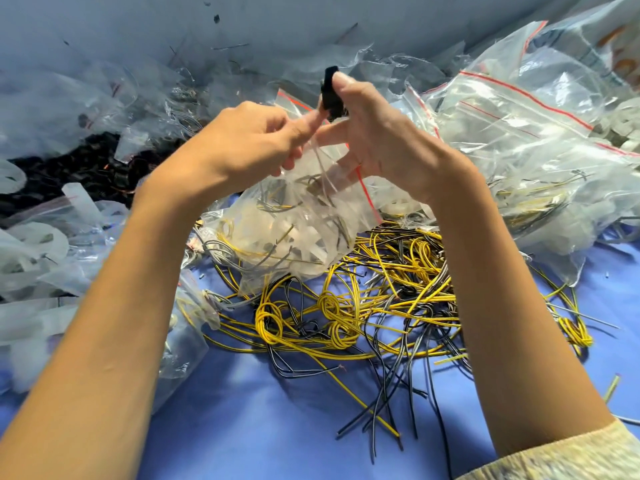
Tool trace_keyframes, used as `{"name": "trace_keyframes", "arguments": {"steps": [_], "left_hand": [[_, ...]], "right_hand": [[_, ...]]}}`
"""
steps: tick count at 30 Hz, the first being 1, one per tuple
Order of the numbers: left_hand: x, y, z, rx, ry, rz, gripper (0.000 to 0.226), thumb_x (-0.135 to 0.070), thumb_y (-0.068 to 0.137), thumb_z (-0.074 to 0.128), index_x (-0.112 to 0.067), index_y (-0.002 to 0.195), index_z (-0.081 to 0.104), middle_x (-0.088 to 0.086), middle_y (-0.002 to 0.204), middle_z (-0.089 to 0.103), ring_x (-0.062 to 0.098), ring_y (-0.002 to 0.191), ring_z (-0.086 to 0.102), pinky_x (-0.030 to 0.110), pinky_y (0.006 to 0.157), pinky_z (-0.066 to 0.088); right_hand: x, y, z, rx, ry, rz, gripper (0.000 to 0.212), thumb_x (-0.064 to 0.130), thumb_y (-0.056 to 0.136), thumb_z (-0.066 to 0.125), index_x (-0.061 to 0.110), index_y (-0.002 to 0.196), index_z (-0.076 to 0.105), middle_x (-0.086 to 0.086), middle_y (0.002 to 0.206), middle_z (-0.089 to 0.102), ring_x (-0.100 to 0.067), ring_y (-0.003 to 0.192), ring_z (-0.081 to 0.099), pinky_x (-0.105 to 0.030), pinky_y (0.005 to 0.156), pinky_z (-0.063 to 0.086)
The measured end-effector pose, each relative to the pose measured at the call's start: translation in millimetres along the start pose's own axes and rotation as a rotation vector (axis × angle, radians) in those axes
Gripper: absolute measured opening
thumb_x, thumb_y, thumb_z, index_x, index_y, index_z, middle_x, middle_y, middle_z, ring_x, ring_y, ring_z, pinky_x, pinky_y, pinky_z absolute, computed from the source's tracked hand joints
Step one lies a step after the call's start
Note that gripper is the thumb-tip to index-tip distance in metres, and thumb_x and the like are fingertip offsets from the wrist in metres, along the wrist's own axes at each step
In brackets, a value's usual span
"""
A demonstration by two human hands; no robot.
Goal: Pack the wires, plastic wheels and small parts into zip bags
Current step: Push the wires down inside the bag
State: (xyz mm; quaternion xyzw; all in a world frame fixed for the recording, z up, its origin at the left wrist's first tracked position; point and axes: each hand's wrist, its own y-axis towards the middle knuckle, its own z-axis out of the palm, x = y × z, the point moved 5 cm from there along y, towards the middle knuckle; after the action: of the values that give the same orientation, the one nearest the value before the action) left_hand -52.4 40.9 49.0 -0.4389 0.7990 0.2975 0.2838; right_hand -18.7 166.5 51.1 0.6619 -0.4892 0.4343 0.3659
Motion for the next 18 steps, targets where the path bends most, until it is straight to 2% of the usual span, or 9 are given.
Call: {"name": "trace_keyframes", "arguments": {"steps": [3, 5, 7, 9, 10, 13, 15, 17, 18], "left_hand": [[1.8, 0.4, -2.2, -0.036, 0.054, -0.028, 0.038, -0.053, 0.078, 0.064, -0.016, 0.07, 0.065, 0.001, 0.071, 0.067, 0.014, 0.064, 0.059, 0.031, 0.073, 0.047], [1.9, -1.1, -4.6, -0.053, 0.077, -0.054, 0.028, -0.044, 0.064, 0.058, -0.018, 0.066, 0.065, 0.001, 0.066, 0.068, 0.016, 0.066, 0.062, 0.031, 0.07, 0.048], [2.6, -3.2, -6.6, -0.072, 0.036, -0.083, 0.024, -0.039, 0.059, 0.05, -0.018, 0.062, 0.06, -0.004, 0.054, 0.066, 0.008, 0.057, 0.061, 0.03, 0.068, 0.049], [3.1, -3.4, -10.3, -0.115, -0.016, -0.099, 0.018, -0.033, 0.06, 0.047, -0.017, 0.065, 0.054, -0.01, 0.048, 0.063, 0.006, 0.052, 0.062, 0.035, 0.076, 0.055], [3.1, -3.3, -12.3, -0.136, -0.027, -0.097, 0.016, -0.03, 0.061, 0.046, -0.017, 0.066, 0.052, -0.011, 0.047, 0.063, 0.006, 0.052, 0.064, 0.038, 0.078, 0.056], [-1.8, -4.7, -14.2, -0.165, -0.034, -0.062, 0.009, -0.026, 0.063, 0.047, -0.018, 0.066, 0.051, -0.014, 0.046, 0.061, 0.001, 0.048, 0.062, 0.03, 0.071, 0.053], [-7.3, -5.6, -12.4, -0.179, -0.013, -0.024, 0.005, -0.022, 0.07, 0.051, -0.019, 0.067, 0.052, -0.011, 0.047, 0.061, -0.001, 0.045, 0.059, 0.02, 0.061, 0.049], [-12.4, -7.2, -11.0, -0.189, -0.01, 0.003, 0.005, -0.022, 0.072, 0.053, -0.019, 0.068, 0.051, -0.005, 0.053, 0.062, 0.0, 0.044, 0.056, 0.021, 0.059, 0.049], [-15.0, -7.9, -10.5, -0.187, -0.025, 0.012, 0.005, -0.024, 0.069, 0.052, -0.019, 0.068, 0.051, -0.004, 0.057, 0.061, 0.002, 0.044, 0.055, 0.024, 0.059, 0.049]], "right_hand": [[0.1, -0.9, -1.8, -0.03, 0.01, -0.005, 0.036, 0.044, 0.102, 0.017, 0.022, 0.092, 0.044, -0.009, 0.11, 0.068, -0.027, 0.064, 0.062, -0.036, 0.069, 0.052], [0.9, -2.2, -1.6, -0.024, 0.001, -0.009, 0.034, 0.043, 0.102, 0.017, 0.023, 0.09, 0.043, -0.006, 0.108, 0.07, -0.028, 0.064, 0.065, -0.036, 0.07, 0.054], [0.8, -2.6, -2.8, -0.036, -0.069, 0.004, 0.031, 0.041, 0.102, 0.022, 0.022, 0.09, 0.044, -0.003, 0.106, 0.071, -0.027, 0.067, 0.066, -0.029, 0.065, 0.053], [-0.8, -3.1, -4.8, -0.047, -0.172, 0.013, 0.025, 0.036, 0.101, 0.035, 0.02, 0.09, 0.051, 0.001, 0.098, 0.07, -0.016, 0.068, 0.067, -0.023, 0.06, 0.053], [-2.4, -3.5, -4.8, -0.038, -0.237, 0.007, 0.022, 0.033, 0.099, 0.042, 0.019, 0.089, 0.056, 0.004, 0.093, 0.068, -0.014, 0.072, 0.067, -0.024, 0.064, 0.054], [-8.8, -4.9, -4.9, 0.005, -0.45, 0.005, 0.016, 0.033, 0.093, 0.057, 0.02, 0.088, 0.065, 0.009, 0.081, 0.065, -0.014, 0.076, 0.06, -0.042, 0.084, 0.053], [-10.0, -4.8, -4.4, 0.016, -0.51, 0.016, 0.016, 0.031, 0.091, 0.059, 0.019, 0.097, 0.067, -0.001, 0.083, 0.068, -0.011, 0.073, 0.054, -0.043, 0.082, 0.052], [-9.0, -5.3, -2.3, 0.045, -0.538, 0.011, 0.019, 0.027, 0.091, 0.058, 0.018, 0.104, 0.068, -0.012, 0.094, 0.071, -0.013, 0.074, 0.055, -0.038, 0.074, 0.05], [-8.0, -6.0, -1.7, 0.051, -0.559, 0.0, 0.019, 0.027, 0.091, 0.059, 0.02, 0.106, 0.068, -0.01, 0.094, 0.071, -0.012, 0.073, 0.056, -0.033, 0.07, 0.048]]}}
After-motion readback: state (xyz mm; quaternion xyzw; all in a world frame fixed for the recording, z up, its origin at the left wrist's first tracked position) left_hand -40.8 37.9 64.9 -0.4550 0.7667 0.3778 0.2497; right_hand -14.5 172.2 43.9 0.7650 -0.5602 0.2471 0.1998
